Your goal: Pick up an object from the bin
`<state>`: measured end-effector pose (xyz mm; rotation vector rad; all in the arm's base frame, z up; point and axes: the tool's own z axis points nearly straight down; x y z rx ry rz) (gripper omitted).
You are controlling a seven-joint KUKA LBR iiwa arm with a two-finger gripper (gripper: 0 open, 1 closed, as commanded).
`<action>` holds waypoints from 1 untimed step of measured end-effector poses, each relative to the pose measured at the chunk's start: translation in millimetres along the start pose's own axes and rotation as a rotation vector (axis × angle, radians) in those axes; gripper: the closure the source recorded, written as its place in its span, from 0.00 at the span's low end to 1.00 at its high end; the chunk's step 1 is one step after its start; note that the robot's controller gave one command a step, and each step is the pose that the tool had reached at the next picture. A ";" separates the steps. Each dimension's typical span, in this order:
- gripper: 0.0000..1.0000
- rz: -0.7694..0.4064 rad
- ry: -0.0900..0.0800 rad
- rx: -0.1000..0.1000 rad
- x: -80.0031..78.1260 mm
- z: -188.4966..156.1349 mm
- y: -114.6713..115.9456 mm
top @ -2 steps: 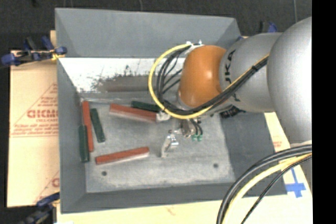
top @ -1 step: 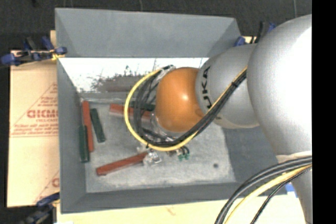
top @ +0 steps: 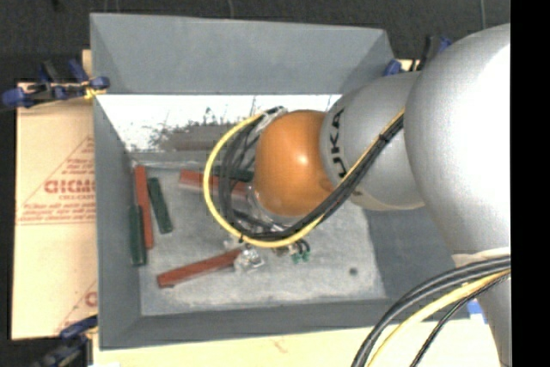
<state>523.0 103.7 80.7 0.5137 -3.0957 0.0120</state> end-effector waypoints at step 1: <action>1.00 -0.131 -0.008 -0.006 14.2 -142.7 25.2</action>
Offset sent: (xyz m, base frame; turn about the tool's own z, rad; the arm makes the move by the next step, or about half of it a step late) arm 0.0000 0.0000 0.0000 0.0000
